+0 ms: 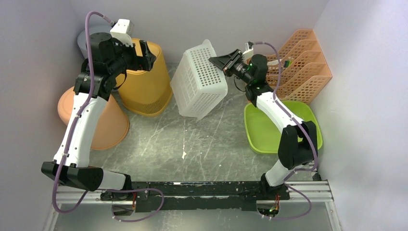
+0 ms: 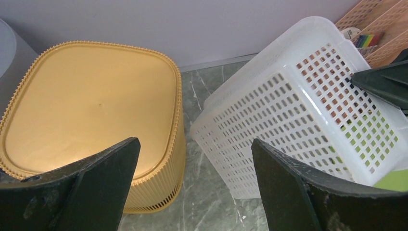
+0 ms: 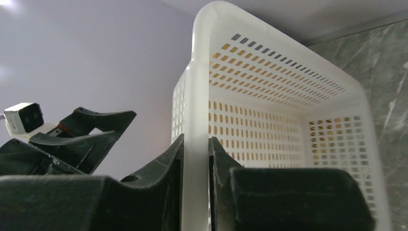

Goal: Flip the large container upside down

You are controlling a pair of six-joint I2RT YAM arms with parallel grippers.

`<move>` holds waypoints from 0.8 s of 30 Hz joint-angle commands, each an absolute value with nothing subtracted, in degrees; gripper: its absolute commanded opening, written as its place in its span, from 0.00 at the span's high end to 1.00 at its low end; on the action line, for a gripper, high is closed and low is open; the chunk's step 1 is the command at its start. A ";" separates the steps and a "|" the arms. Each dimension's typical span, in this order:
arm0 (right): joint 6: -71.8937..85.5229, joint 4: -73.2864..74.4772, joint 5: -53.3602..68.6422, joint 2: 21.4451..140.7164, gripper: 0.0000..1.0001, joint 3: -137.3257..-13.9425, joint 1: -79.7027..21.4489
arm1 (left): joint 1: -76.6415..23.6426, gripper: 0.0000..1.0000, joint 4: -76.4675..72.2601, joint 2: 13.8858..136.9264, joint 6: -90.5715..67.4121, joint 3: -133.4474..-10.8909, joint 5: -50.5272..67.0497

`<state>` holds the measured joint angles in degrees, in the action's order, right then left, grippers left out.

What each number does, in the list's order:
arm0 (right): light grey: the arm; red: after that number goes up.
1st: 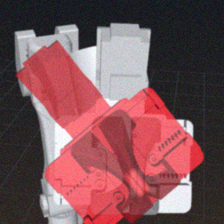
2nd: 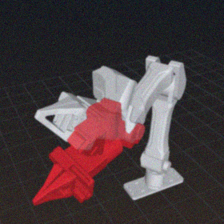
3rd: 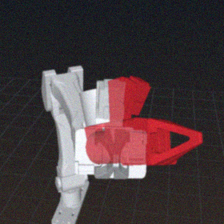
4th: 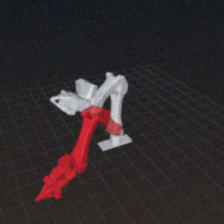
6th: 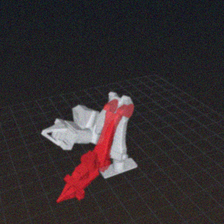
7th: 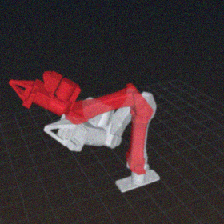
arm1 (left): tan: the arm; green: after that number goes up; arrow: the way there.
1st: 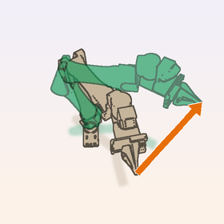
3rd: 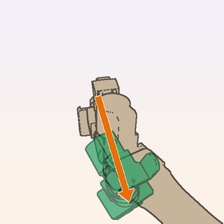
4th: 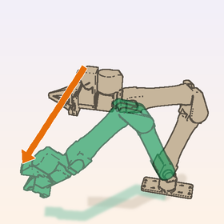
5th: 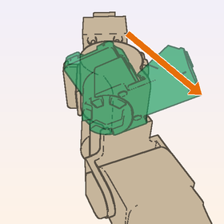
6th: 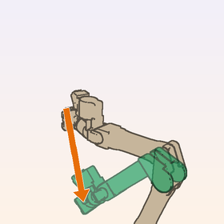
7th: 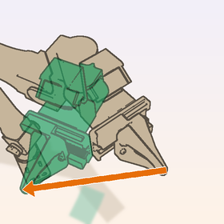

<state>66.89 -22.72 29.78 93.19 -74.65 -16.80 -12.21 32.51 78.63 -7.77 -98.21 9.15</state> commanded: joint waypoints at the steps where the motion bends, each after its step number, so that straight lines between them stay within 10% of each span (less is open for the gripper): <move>1: 68.71 -27.71 28.75 93.05 1.00 -70.23 -14.65 | -12.57 0.01 32.85 77.26 -6.57 -99.21 7.67; 24: 46.51 -11.13 25.99 105.31 0.93 -64.62 -3.24 | -12.57 0.01 31.38 80.17 -6.68 -96.94 9.04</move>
